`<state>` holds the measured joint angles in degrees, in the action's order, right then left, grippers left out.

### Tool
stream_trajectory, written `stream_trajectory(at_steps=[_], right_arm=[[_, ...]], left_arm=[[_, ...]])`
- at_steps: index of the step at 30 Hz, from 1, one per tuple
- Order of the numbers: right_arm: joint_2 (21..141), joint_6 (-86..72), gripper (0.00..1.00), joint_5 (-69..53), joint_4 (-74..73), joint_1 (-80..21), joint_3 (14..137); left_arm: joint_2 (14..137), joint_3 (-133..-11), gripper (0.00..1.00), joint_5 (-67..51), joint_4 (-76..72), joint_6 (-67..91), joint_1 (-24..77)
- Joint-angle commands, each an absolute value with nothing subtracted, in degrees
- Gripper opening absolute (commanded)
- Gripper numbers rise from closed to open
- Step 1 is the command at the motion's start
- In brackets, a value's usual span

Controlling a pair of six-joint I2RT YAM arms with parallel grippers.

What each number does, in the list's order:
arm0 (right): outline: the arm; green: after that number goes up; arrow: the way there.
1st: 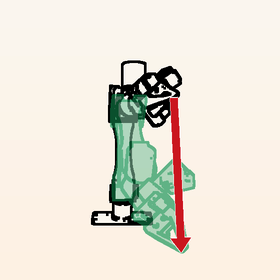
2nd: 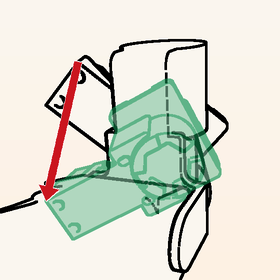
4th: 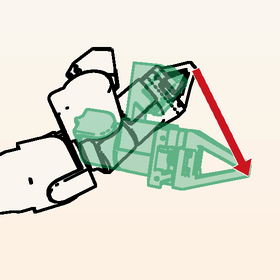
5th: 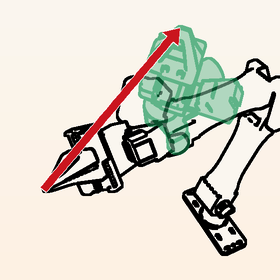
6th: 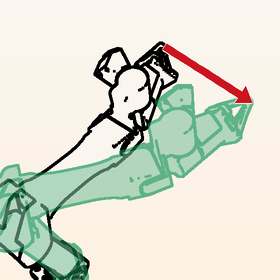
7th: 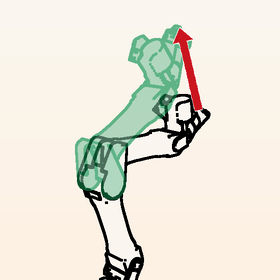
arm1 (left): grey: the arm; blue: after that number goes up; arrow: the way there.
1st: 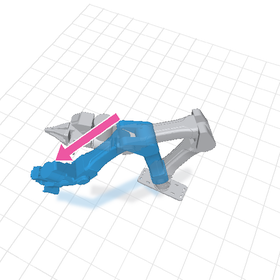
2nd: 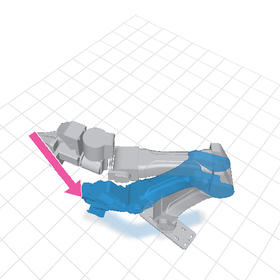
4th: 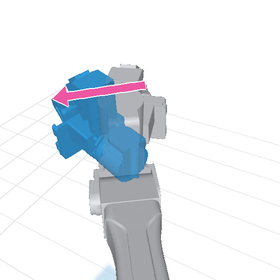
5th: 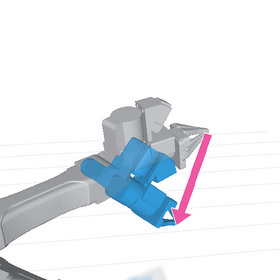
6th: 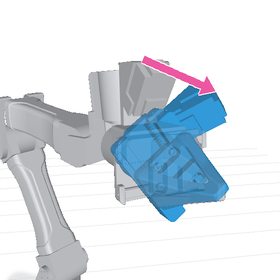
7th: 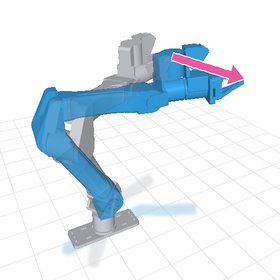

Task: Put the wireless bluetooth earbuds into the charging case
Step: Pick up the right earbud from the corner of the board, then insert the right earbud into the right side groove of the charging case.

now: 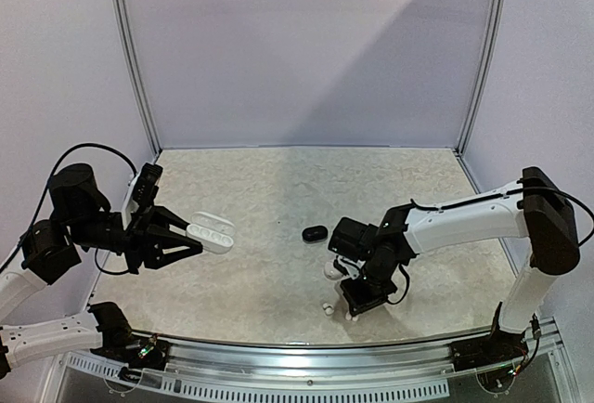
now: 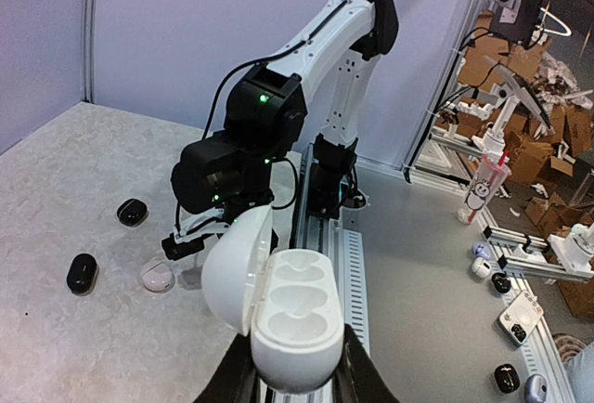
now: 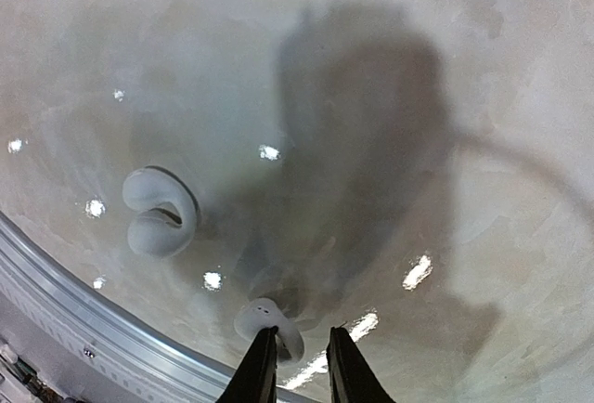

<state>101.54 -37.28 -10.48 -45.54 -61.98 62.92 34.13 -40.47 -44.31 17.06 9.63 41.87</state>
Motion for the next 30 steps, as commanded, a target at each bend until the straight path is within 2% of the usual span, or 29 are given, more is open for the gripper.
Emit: stream_trajectory(at_steps=[1,16,20,30], right_arm=[[101.1,-38.3,0.22,-12.5,-46.1,-63.2,61.8],[101.2,-39.5,0.16,-13.4,-43.5,-65.6,61.8],[101.3,-39.9,0.09,-13.8,-43.5,-66.0,62.0],[99.8,-38.2,0.01,-10.2,-49.4,-66.1,68.3]], left_arm=[[34.1,-41.6,0.0,-44.1,17.7,9.1,41.2],[33.8,-41.6,0.0,-44.1,18.1,8.8,41.2],[33.8,-41.7,0.0,-44.1,18.2,8.6,41.2],[32.5,-41.1,0.0,-46.1,19.4,4.0,41.2]])
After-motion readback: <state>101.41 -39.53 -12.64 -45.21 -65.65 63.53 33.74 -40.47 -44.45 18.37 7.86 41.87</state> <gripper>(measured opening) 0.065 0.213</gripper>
